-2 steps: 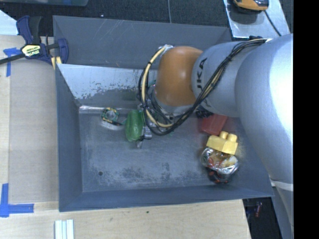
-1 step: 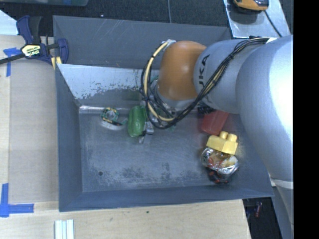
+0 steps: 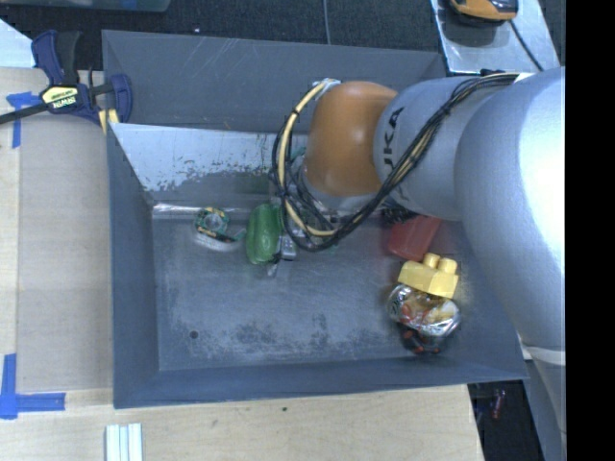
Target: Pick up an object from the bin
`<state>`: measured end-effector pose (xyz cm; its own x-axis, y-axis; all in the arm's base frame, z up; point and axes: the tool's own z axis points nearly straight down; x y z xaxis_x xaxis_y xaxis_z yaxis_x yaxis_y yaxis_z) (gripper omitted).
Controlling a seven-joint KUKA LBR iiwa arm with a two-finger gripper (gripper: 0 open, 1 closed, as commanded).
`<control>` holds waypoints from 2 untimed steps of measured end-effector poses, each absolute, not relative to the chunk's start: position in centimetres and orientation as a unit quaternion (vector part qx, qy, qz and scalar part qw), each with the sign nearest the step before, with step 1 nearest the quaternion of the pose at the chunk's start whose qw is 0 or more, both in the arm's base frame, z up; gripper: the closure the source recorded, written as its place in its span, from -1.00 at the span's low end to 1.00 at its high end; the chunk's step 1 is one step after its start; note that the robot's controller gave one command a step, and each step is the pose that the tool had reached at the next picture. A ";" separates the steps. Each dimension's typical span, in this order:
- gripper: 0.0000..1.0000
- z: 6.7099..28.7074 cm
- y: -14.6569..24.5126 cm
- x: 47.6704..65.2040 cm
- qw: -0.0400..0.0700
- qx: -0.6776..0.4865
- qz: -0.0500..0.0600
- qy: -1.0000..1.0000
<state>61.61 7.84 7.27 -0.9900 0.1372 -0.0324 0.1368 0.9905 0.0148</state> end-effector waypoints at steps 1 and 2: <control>-1.00 7.3 8.4 60.6 0.015 0.077 0.007 0.997; 1.00 7.4 7.5 61.0 0.020 0.079 0.008 0.997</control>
Offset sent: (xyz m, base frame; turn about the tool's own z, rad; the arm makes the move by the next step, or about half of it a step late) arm -0.0084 -0.0043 -0.0027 0.0202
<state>60.98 7.54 7.35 -0.9869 0.1571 -0.0376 0.1565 0.9875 0.0198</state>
